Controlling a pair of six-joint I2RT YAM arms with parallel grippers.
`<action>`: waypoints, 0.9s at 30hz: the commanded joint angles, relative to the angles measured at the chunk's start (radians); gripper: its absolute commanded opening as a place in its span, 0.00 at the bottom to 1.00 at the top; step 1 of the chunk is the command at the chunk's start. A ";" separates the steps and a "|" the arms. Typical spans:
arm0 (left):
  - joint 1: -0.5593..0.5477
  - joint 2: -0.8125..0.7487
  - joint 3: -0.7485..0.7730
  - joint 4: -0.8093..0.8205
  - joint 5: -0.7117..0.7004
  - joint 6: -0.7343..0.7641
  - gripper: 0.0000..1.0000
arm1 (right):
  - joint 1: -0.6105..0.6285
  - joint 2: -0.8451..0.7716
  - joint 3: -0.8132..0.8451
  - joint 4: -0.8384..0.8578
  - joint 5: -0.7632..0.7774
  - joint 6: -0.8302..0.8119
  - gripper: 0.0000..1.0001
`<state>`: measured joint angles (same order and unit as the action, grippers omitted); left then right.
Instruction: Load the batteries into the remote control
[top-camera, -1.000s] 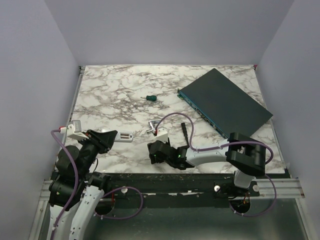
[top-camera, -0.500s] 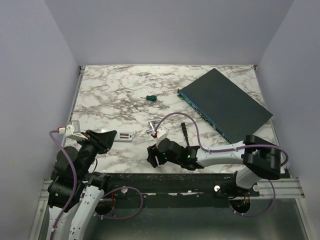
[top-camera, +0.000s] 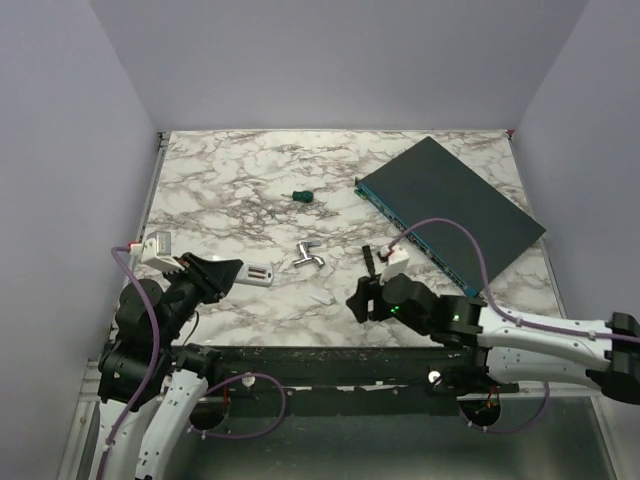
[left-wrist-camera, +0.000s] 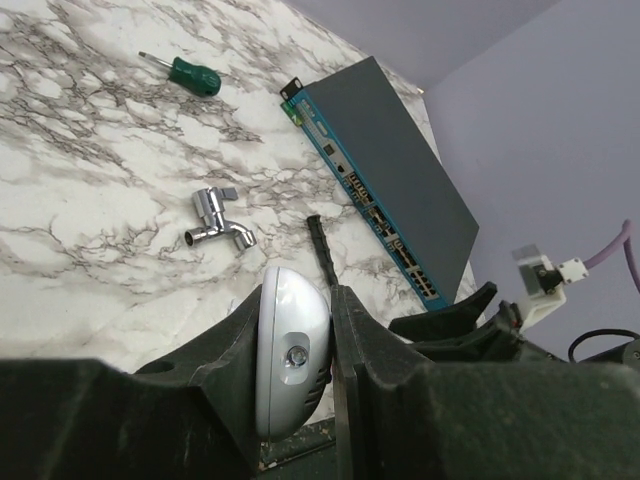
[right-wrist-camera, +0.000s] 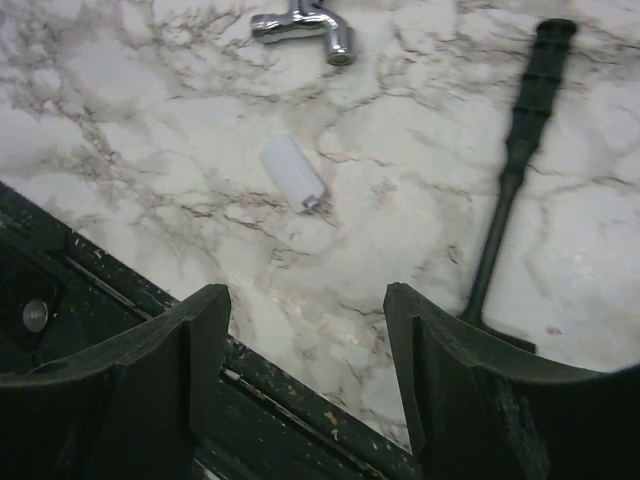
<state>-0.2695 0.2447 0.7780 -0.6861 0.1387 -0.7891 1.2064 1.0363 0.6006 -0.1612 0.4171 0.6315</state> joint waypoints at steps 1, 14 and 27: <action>0.006 0.037 0.013 0.057 0.063 0.017 0.00 | -0.051 -0.209 -0.029 -0.292 0.101 0.114 0.71; 0.006 0.088 -0.023 0.124 0.137 -0.005 0.00 | -0.274 -0.041 0.065 -0.366 0.000 0.129 0.72; 0.006 0.087 -0.024 0.104 0.158 -0.001 0.00 | -0.475 0.071 0.087 -0.503 -0.101 0.254 0.71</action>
<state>-0.2691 0.3325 0.7494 -0.6003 0.2611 -0.7956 0.7345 1.1172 0.6819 -0.5365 0.3550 0.7643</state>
